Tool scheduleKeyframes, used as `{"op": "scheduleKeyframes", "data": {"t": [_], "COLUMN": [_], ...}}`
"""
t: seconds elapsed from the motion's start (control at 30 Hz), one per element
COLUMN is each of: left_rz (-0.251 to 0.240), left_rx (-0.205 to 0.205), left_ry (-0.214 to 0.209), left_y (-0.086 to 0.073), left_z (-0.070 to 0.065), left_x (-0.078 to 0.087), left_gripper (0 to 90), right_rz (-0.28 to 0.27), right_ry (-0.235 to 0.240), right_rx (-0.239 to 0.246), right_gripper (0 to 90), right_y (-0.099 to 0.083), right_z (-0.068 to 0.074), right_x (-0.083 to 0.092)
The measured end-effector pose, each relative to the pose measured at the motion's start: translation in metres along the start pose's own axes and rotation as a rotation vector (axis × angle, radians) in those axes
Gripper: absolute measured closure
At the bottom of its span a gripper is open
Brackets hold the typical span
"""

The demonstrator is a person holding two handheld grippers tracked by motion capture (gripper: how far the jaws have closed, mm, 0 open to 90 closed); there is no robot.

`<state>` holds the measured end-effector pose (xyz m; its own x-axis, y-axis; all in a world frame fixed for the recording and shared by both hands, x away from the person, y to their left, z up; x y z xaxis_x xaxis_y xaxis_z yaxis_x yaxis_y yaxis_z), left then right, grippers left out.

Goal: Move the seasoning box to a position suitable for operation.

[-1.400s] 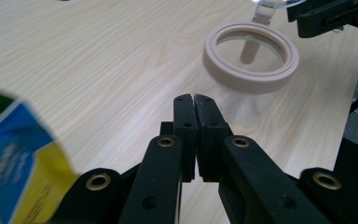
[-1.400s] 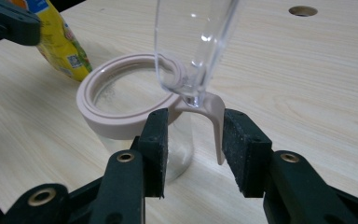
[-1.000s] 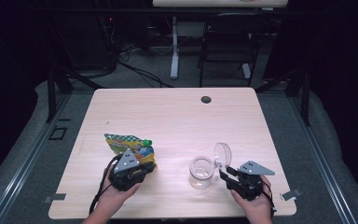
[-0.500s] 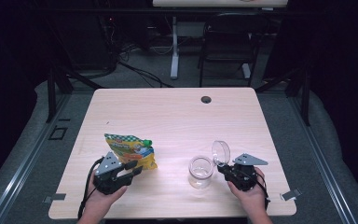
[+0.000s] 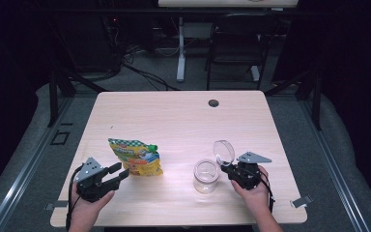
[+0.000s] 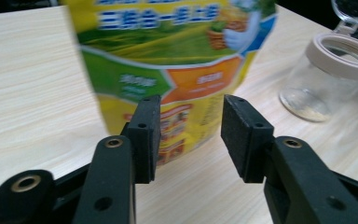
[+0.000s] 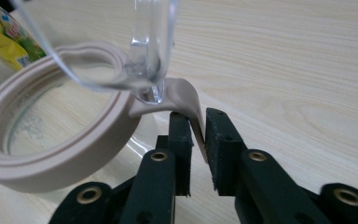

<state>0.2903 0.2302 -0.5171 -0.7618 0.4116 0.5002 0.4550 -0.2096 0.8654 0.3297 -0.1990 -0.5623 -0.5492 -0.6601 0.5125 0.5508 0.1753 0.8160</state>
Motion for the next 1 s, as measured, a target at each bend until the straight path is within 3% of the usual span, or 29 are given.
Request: {"op": "scheduleKeyframes", "data": {"t": [0.2, 0.37, 0.57, 0.83, 1.0], "left_rz": [-0.014, -0.031, -0.040, -0.019, -0.015], "left_rx": [-0.011, 0.005, -0.017, -0.012, -0.019], "left_ry": [0.049, 0.003, -0.057, -0.088, -0.135], "left_y": [-0.006, -0.005, 0.002, 0.002, 0.003], "left_z": [0.022, 0.033, 0.036, 0.037, 0.034], "left_x": [-0.002, -0.011, -0.022, -0.035, -0.039], "left_gripper": [51.4, 44.4, 36.5, 34.8, 38.9], "right_rz": [-0.009, -0.015, -0.014, -0.027, -0.032], "right_ry": [0.021, 0.012, 0.007, -0.005, -0.010], "right_rx": [-0.019, -0.015, -0.005, -0.013, -0.016], "right_gripper": [70.0, 68.3, 67.0, 65.8, 65.0], "right_y": [0.000, -0.001, -0.003, -0.008, -0.012], "right_z": [0.001, 0.002, 0.004, 0.002, 0.003], "right_x": [0.007, 0.010, 0.015, 0.023, 0.029]}}
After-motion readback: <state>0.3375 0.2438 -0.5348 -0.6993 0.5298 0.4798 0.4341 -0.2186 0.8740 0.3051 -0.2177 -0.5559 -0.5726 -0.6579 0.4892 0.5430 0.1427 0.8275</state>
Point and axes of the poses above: each handheld gripper's, and its own axes: x roughly backward along the jaws, y roughly out of its top, z roughly to its left, the point moved 3 cm from there along -x, roughly forward along the jaws, and after that the axes turned 10 degrees about y, right-handed, at the moved point
